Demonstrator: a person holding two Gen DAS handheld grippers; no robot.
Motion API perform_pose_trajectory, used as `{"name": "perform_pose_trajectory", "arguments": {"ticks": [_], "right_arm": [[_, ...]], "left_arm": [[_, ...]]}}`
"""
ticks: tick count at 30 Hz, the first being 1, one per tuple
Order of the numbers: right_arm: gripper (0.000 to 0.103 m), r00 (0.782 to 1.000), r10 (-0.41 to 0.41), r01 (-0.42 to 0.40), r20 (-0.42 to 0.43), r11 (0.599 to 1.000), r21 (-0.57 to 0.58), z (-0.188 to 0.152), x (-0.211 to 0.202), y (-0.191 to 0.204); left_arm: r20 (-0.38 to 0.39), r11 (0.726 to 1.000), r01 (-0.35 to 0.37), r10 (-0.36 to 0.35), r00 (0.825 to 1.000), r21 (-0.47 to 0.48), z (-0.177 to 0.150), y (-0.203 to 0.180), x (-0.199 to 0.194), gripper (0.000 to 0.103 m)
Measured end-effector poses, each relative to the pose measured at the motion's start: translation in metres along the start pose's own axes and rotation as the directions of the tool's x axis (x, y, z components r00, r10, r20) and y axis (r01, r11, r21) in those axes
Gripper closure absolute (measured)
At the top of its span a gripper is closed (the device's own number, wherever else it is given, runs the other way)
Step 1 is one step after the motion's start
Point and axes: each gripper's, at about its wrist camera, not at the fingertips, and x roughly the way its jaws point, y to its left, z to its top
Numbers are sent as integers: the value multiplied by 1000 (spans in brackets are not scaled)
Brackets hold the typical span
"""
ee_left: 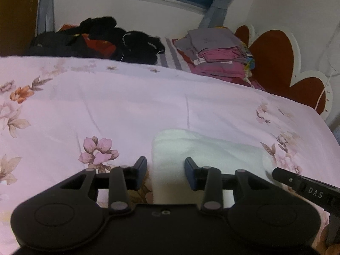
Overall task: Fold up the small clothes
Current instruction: 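Release the bundle with the right tool and hold both tools above it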
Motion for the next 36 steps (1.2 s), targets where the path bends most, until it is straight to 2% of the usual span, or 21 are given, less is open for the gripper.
{"name": "perform_pose_trajectory", "arguments": {"ticks": [8,11,16,19,23,28,36], "right_arm": [[95,1000,18,-19,-16,997,-80,-30,-25,14],[95,1000,-19,16,-11,982,-190,-50,-30,22],[95,997,-73,68,-16,973,-220,-55,-17,17],[95,997,-75,69,-25,981,-179,-52,-25,12],[95,1000,-25,22,-17,991,-133,-57,-52,6],[95,999,1,-7,-46,991,-136,-82,-79,10],[95,994,-25,14,-105,994,-110,-123,-97,8]], "left_arm": [[-5,997,30,-30,1000,70,-27,-12,-27,63],[-35,996,37,-34,999,85,-47,-11,-25,60],[-49,997,39,-35,998,70,-47,-10,-20,59],[-46,996,47,-43,998,81,-48,-11,-34,62],[-67,994,61,-55,996,86,-63,-4,-50,61],[-109,994,80,-71,992,81,-88,2,-61,61],[-156,992,125,-119,981,30,-113,12,-68,60]]}}
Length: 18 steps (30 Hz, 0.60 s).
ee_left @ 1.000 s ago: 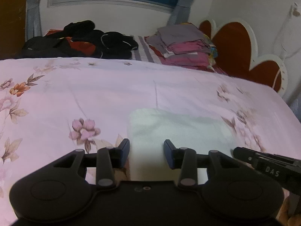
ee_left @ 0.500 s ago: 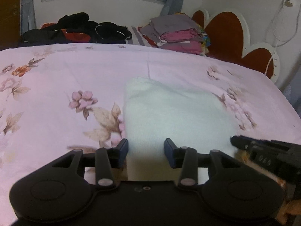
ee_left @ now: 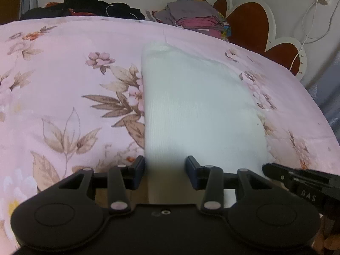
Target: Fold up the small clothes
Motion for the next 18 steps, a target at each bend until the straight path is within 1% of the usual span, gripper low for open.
{"name": "perform_pose_trajectory", "arguments": {"ticks": [3,6,13,15,16,17,18], "right_arm": [[95,1000,0,0,-2,1000,29,-8,-10,-1],[95,1000,-8,8,-15,999,38,-14,-15,3],[94,1000,-27,28,-7,996,83,-18,-20,8],[88,999,-33,33,-3,994,102,-19,-22,8],[72,999,-40,39,5,993,109,-19,-24,9],[52,999,-45,43,17,993,114,-20,-26,10],[51,999,-44,41,25,992,116,-21,-28,12]], "left_arm": [[-11,1000,22,-22,1000,-13,-5,1,-2,60],[-15,999,34,-34,999,3,-11,-1,-4,61],[-23,998,60,-60,998,34,-16,0,-8,61],[-24,997,65,-64,998,40,-17,1,-9,61],[-24,997,68,-67,997,43,-18,1,-9,61],[-24,996,71,-70,997,47,-18,1,-9,61],[-24,996,73,-72,997,52,-19,1,-9,61]]}}
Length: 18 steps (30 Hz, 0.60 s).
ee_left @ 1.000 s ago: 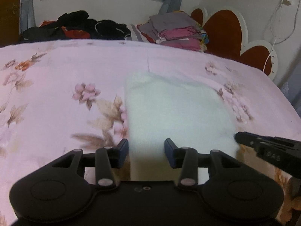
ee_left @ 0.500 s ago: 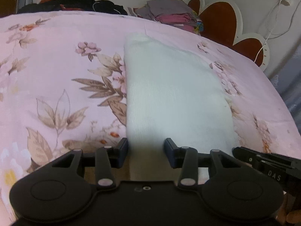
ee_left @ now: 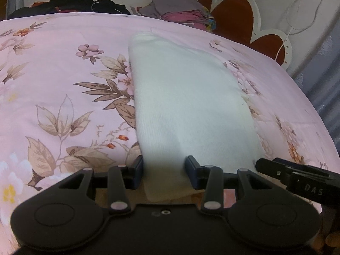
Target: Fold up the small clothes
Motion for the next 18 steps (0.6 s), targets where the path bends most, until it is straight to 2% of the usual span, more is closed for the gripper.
{"name": "perform_pose_trajectory", "arguments": {"ticks": [3,4,5,9,10,11,14,16,18], "right_arm": [[52,1000,0,0,-15,1000,0,-2,4,6],[55,1000,-3,3,-18,1000,5,-2,6,8],[67,1000,0,1,-26,1000,11,-3,8,8],[79,999,-34,34,-26,999,8,-5,8,13],[87,999,-36,36,-28,999,17,-6,8,12],[91,999,-32,33,-30,999,32,-6,7,10],[93,998,-56,56,-8,998,22,-6,-1,12],[93,995,-97,97,-24,995,5,-12,6,11],[93,995,-99,100,-16,995,31,-16,10,6]], "left_arm": [[-1,1000,5,-5,1000,14,-1,0,-1,61],[-3,1000,9,-9,1000,15,-1,1,-1,61],[-5,1000,13,-12,1000,17,-1,1,-1,61],[-10,999,23,-23,1000,32,-2,1,-3,61],[-10,999,24,-24,1000,36,-3,0,-3,61],[-11,999,26,-26,1000,38,-3,0,-3,61],[-20,999,35,-34,999,33,-4,-1,-4,61],[-22,999,32,-31,999,41,-4,-3,-3,61],[-25,998,29,-28,999,47,-3,-4,-3,61]]}}
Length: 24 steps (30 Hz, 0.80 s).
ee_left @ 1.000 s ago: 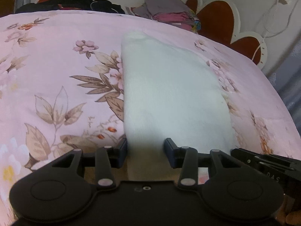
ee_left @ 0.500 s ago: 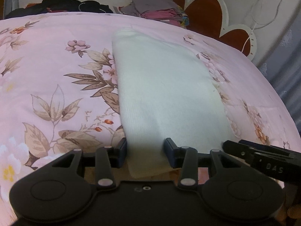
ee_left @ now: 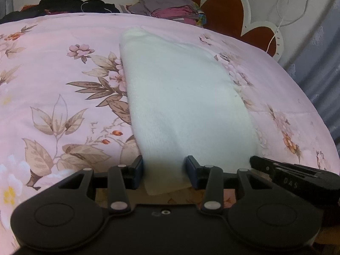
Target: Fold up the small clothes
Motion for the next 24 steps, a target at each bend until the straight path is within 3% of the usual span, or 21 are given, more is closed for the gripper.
{"name": "perform_pose_trajectory", "arguments": {"ticks": [4,8,16,18,20,24], "right_arm": [[92,1000,16,-16,-12,1000,24,4,-4,-4],[60,1000,27,-27,-3,999,42,13,-14,-7],[59,993,109,-110,48,993,31,47,-11,-4],[55,991,127,-129,53,991,31,56,-6,-4],[39,989,134,-136,66,990,26,66,1,-3],[38,985,158,-160,73,986,35,84,17,-6]], "left_arm": [[-16,1000,0,0,1000,-18,4,2,-1,60],[-17,999,-16,15,1000,-41,10,3,-2,56],[65,998,-67,68,996,-21,31,-7,-16,40],[78,996,-76,79,994,-36,40,-5,-17,37],[87,993,-88,94,992,-73,51,2,-16,36],[93,985,-97,111,990,-140,69,17,-6,36]]}}
